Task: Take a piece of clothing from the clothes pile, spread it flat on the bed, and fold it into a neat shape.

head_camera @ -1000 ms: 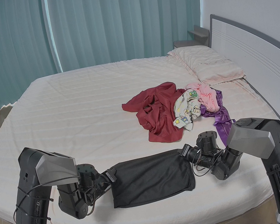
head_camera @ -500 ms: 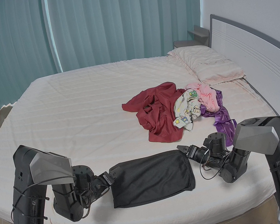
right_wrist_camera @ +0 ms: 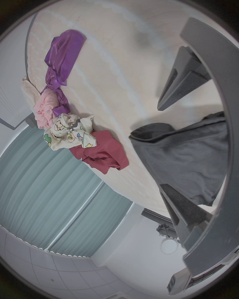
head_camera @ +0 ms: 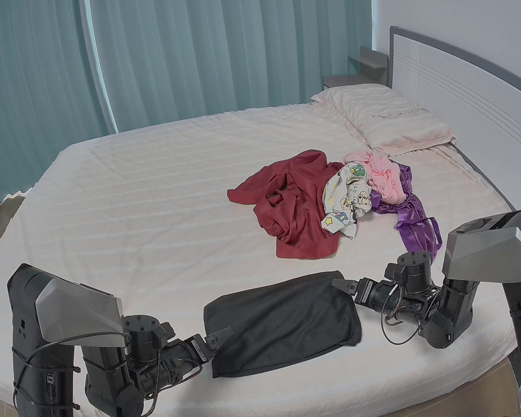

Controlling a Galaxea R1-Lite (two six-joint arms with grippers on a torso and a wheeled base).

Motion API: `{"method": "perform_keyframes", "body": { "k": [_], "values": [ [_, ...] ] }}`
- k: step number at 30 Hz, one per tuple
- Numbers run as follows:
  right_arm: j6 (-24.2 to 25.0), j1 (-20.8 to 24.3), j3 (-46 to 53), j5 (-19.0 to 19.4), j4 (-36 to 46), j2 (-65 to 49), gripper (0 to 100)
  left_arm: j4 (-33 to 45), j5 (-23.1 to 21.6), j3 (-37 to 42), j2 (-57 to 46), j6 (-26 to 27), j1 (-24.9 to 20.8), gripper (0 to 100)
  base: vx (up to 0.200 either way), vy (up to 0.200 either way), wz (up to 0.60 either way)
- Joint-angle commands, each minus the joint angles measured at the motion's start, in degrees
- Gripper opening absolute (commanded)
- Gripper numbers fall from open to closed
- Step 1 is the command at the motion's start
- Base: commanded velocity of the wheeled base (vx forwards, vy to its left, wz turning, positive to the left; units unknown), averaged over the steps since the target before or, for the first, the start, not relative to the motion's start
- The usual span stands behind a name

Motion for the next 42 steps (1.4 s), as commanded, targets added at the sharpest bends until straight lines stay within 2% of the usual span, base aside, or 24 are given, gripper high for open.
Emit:
{"method": "perform_keyframes", "body": {
  "k": [1,7,9,14,20,21,37,38,42],
  "values": [
    [-1.09,0.23,1.08,0.72,-0.12,-0.45,100,-1.0,-0.54,0.48,1.55,1.81,0.04,100,0.0,0.0,0.0],
    [-2.32,0.23,1.52,1.68,-0.12,-0.37,100,-1.0,-0.37,-0.48,4.01,4.54,-0.23,100,0.0,0.0,0.0],
    [-3.38,0.41,1.6,1.77,0.32,-0.37,100,-1.0,-0.37,-1.36,5.06,7.26,-0.23,100,0.0,0.0,0.0],
    [-6.98,1.73,2.22,1.86,0.14,1.21,100,-1.0,-0.28,-2.59,5.06,7.09,-1.55,100,0.0,0.0,0.0],
    [-7.51,1.9,2.13,1.86,0.32,1.48,100,-1.0,0.16,-4.18,6.64,7.18,-2.6,100,0.0,0.0,0.0],
    [-7.6,1.9,2.04,1.86,0.32,1.48,100,-1.0,0.16,-4.26,6.64,7.18,-2.69,0,0.0,0.0,0.0],
    [-12.17,2.96,0.73,1.77,4.18,2.53,100,-1.0,2.09,-2.07,5.85,7.26,-4.01,0,0.0,0.0,0.0],
    [-12.34,2.96,0.37,1.86,4.97,2.53,0,-1.0,2.09,-2.07,5.68,7.18,-4.09,0,0.0,0.0,0.0],
    [-12.61,3.22,-0.07,1.86,6.91,2.45,0,-1.0,2.18,-2.07,5.5,7.18,-4.09,0,0.0,0.0,0.0]
  ]
}}
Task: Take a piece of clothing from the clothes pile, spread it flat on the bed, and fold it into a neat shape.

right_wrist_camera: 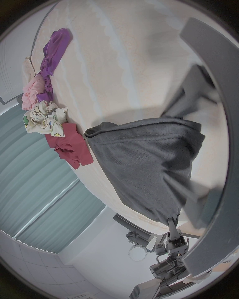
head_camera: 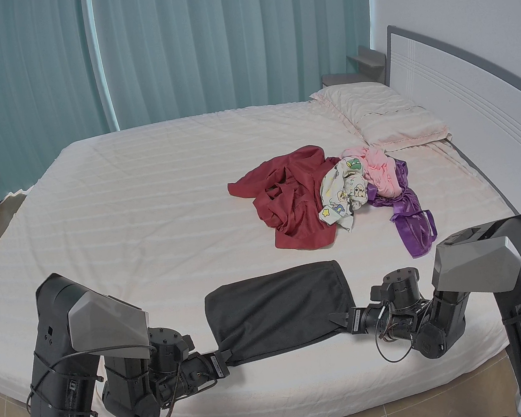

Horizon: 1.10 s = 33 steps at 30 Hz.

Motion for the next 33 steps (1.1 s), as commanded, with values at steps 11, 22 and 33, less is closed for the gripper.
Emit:
{"method": "perform_keyframes", "body": {
  "k": [11,22,33],
  "values": [
    [-0.04,-0.91,0.02,-0.05,3.02,-2.65,0,-0.91,0.55,1.17,-2.91,-1.2,0.1,0,0.0,0.0,0.0],
    [-1.53,-1.0,0.46,0.04,6.18,-5.29,0,6.03,0.46,0.99,-6.95,-1.37,0.18,0,0.0,0.0,0.0],
    [-4.69,1.11,2.48,-0.31,15.59,-7.04,0,16.41,0.46,-0.24,-7.83,-1.28,-0.17,0,0.0,0.0,0.0]
  ]
}}
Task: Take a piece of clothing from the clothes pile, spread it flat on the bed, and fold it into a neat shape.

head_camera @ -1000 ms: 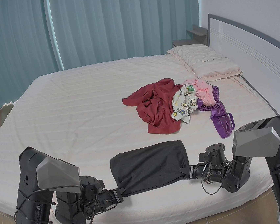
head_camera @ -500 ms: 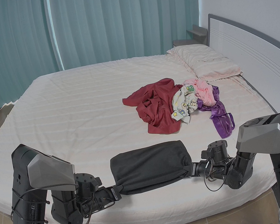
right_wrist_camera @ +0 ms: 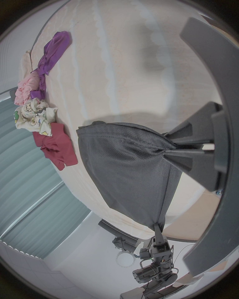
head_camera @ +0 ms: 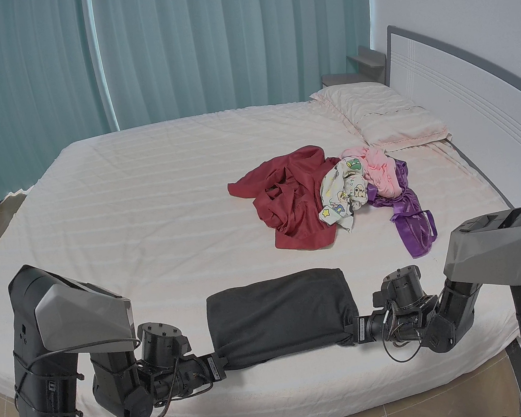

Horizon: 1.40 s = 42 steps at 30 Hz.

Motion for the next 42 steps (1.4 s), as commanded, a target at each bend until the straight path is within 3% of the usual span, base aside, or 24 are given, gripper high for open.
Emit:
{"method": "perform_keyframes", "body": {
  "k": [1,10,11,18,25,31,34,39,42],
  "values": [
    [-0.04,0.41,0.25,-0.19,2.07,-0.9,0,2.74,-0.04,-0.82,-0.66,0.06,-0.01,0,0.0,0.0,0.0],
    [-0.74,0.76,-0.1,-0.8,6.9,-1.87,0,7.57,0.05,-0.91,-2.25,1.29,-0.19,0,0.0,0.0,0.0],
    [-0.83,0.85,-0.1,-0.89,6.99,-1.78,100,7.57,0.14,-0.91,-2.25,1.46,-0.27,100,0.0,0.0,0.0],
    [-1.36,0.85,-0.01,-1.16,6.82,-1.78,100,7.48,0.14,-0.47,-2.25,1.64,-0.27,100,0.0,0.0,0.0],
    [-1.53,-0.65,-0.45,-3.97,6.02,-7.76,100,7.31,0.05,-0.47,-5.5,1.2,0.78,100,0.0,0.0,0.0],
    [6.91,0.32,-5.81,-3.88,3.3,-8.02,100,7.22,-0.3,-3.02,-6.2,-1.7,3.07,100,0.0,0.0,0.0],
    [16.31,2.52,-9.68,-6.34,-4.35,-3.36,100,7.22,-0.04,-6.09,-6.38,-9.0,3.94,100,0.0,0.0,0.0],
    [19.47,5.5,-14.34,-7.92,-6.46,2.09,100,7.66,0.14,-9.17,-6.02,-11.28,7.37,100,0.0,0.0,0.0],
    [23.96,6.65,-16.8,-9.15,-7.33,4.2,100,7.75,0.14,-9.79,-5.76,-12.07,8.52,100,0.0,0.0,0.0]
  ]
}}
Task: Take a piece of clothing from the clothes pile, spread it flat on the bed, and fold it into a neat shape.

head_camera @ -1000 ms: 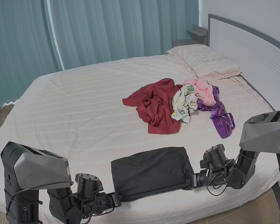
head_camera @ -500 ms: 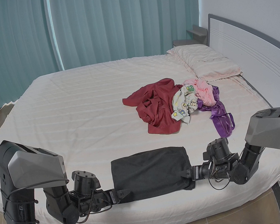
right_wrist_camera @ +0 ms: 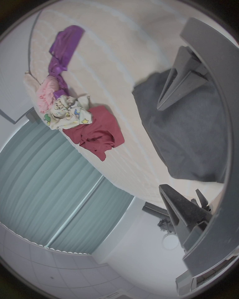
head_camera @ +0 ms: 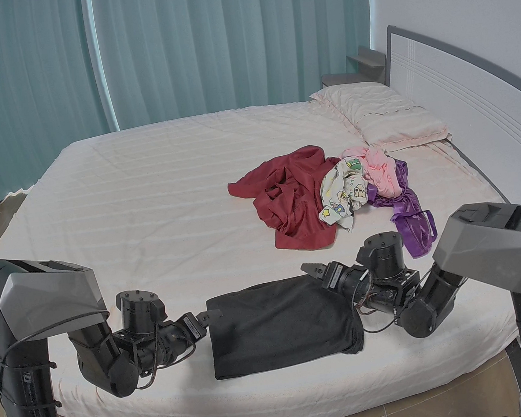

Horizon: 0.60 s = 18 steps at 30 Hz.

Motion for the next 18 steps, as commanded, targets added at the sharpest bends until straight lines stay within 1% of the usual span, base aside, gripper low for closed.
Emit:
{"method": "perform_keyframes", "body": {
  "k": [1,2,4,10,13,16,18],
  "values": [
    [4.16,2.65,-4.1,-1.3,-1.64,5.93,100,0.11,0.17,-2.23,0.28,-1.15,2.65,100,0.0,0.0,0.0],
    [5.57,3.0,-3.92,-0.95,-1.64,6.46,100,0.11,0.17,-2.58,0.72,-1.06,3.01,100,0.0,0.0,0.0],
    [5.66,3.35,-4.19,-1.13,-1.73,7.34,100,0.2,0.17,-3.11,1.15,-1.06,3.27,100,0.0,0.0,0.0],
    [2.76,3.53,-5.42,-1.65,-0.94,10.15,100,0.2,0.25,-3.37,1.42,-1.06,4.06,100,0.0,0.0,0.0],
    [2.93,3.27,-5.15,-1.65,-2.44,9.71,100,0.11,0.17,-3.28,1.24,-1.06,4.06,100,0.0,0.0,0.0],
    [2.76,1.77,-4.45,-3.06,-7.27,10.24,100,0.02,0.25,-3.02,1.33,-0.97,3.97,100,0.0,0.0,0.0],
    [2.76,1.24,-3.48,-3.32,-10.61,10.06,100,-0.06,0.17,-3.02,1.42,-0.97,3.97,100,0.0,0.0,0.0]
  ]
}}
